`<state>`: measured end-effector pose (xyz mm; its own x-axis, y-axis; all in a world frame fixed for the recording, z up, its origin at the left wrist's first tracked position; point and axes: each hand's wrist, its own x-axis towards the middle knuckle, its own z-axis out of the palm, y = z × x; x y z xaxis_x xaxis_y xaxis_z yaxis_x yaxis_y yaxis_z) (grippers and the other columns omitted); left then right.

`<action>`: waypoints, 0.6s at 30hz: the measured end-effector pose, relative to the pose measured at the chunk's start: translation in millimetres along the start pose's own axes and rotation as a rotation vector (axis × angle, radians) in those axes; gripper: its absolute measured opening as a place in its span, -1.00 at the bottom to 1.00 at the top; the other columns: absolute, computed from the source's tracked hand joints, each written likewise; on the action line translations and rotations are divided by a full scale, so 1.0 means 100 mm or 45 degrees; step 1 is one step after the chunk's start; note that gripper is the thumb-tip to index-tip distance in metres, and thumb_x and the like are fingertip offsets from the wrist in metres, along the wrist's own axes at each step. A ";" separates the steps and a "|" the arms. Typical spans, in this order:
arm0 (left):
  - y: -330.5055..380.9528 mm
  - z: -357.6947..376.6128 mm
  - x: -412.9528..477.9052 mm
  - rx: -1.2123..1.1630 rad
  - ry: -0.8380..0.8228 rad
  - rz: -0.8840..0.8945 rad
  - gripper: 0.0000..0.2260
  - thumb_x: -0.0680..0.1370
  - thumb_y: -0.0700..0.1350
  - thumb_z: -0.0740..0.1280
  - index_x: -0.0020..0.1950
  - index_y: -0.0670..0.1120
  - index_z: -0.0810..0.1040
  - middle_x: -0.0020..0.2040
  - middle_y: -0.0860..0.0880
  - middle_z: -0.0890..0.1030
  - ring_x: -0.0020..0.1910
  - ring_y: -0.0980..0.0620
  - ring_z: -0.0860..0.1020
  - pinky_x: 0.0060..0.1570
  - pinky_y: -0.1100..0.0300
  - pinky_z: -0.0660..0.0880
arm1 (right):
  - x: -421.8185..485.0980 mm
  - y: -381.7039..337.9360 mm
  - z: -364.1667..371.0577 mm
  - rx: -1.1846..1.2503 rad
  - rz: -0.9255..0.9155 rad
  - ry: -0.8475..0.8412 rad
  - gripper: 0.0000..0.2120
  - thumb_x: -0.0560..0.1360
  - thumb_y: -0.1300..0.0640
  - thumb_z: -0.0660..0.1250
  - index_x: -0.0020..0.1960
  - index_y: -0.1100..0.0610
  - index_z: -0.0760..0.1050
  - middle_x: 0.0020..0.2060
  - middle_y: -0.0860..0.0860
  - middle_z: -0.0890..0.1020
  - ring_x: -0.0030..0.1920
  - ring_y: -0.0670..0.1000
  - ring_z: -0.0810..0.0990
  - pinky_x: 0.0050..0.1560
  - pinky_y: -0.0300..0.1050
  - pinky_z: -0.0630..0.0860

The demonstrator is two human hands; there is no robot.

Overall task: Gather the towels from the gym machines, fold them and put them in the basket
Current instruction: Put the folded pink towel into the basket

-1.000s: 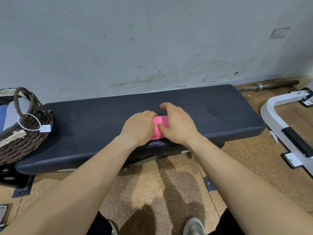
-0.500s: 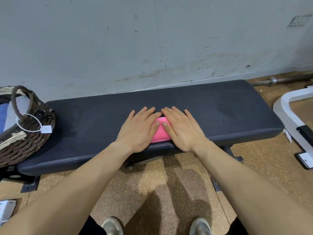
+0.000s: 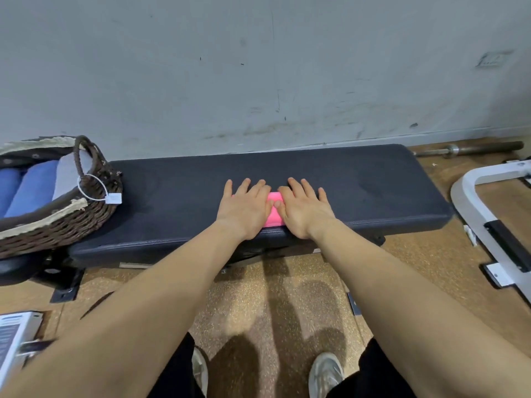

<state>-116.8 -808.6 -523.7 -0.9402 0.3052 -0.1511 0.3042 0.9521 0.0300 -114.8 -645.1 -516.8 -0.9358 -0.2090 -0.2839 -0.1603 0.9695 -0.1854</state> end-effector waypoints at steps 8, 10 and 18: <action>0.02 -0.24 -0.48 -0.143 0.055 -0.050 -0.69 0.62 0.18 0.18 0.24 0.01 0.41 0.11 0.05 0.57 0.20 0.00 0.50 0.52 -0.11 0.01 | -0.44 -0.10 -0.15 0.295 -0.129 0.089 -0.57 0.47 -0.09 0.47 0.19 0.08 0.40 0.07 0.03 0.56 0.07 0.09 0.53 -0.03 -0.01 0.46; -0.06 -0.35 -0.66 -0.234 0.010 -0.082 -0.64 0.55 0.25 0.28 0.18 0.04 0.41 -0.03 0.09 0.58 0.02 0.02 0.54 0.37 -0.01 0.25 | -0.55 -0.09 -0.23 0.399 -0.123 0.013 -0.55 0.38 -0.03 0.57 0.14 0.06 0.44 0.01 -0.01 0.58 0.00 0.05 0.54 -0.14 -0.08 0.43; -0.49 -0.80 -1.63 -0.781 -0.014 -0.186 -0.74 0.39 0.18 0.52 -0.10 0.12 0.52 -0.14 0.11 0.58 -0.12 0.06 0.55 -0.22 0.14 0.41 | -0.91 -0.53 -0.70 0.754 -0.378 -0.156 -0.73 0.37 0.10 0.59 -0.01 0.01 0.57 -0.10 -0.03 0.65 -0.05 0.02 0.63 -0.12 -0.11 0.58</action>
<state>9.1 -903.7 -421.5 -0.9628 0.1742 -0.2066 0.0266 0.8217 0.5692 -42.8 -668.5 -415.6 -0.8308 -0.5026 -0.2391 -0.1733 0.6418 -0.7470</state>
